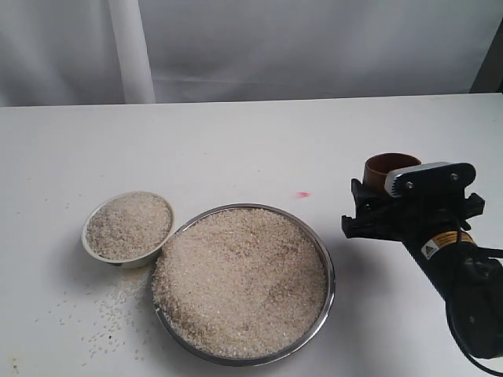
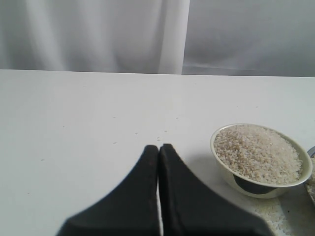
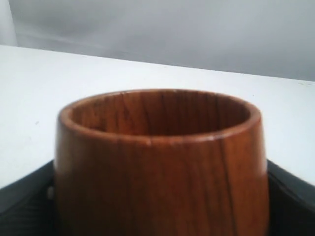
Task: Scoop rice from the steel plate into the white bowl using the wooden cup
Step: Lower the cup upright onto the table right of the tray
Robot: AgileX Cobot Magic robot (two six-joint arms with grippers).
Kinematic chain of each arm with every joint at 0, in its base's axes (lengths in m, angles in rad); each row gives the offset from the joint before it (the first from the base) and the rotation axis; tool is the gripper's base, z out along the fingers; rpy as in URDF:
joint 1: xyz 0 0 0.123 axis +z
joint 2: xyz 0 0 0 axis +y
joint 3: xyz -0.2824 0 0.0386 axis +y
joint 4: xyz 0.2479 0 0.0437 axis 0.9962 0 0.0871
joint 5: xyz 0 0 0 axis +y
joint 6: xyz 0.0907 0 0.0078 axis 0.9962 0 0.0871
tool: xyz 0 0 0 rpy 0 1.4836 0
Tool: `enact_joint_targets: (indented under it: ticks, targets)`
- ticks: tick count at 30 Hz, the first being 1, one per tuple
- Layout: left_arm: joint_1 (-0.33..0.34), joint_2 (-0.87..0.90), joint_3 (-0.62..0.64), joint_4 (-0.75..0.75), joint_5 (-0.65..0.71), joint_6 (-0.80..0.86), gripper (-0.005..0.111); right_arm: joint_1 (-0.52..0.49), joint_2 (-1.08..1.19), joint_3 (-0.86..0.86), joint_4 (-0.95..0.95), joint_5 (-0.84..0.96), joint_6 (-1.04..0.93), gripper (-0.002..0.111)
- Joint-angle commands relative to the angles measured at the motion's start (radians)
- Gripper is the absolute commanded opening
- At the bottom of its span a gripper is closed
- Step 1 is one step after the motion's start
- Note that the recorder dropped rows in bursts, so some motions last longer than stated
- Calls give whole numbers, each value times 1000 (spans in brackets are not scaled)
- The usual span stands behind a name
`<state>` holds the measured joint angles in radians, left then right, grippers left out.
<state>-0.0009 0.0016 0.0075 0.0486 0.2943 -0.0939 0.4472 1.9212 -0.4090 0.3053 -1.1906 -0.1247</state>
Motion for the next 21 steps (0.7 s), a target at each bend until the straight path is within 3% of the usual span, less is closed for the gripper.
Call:
enact_joint_targets:
  ticks: [1, 9, 21]
  targets:
    - [-4, -2, -8, -5, -10, -2, 0, -8, 42, -12, -7, -30, -30, 0]
    - [-4, -2, -8, -5, -10, -2, 0, -8, 95, -12, 0, -21, -64, 0]
    - [-4, -2, -8, -5, -10, -2, 0, -8, 96, -12, 0, 135, -178, 0]
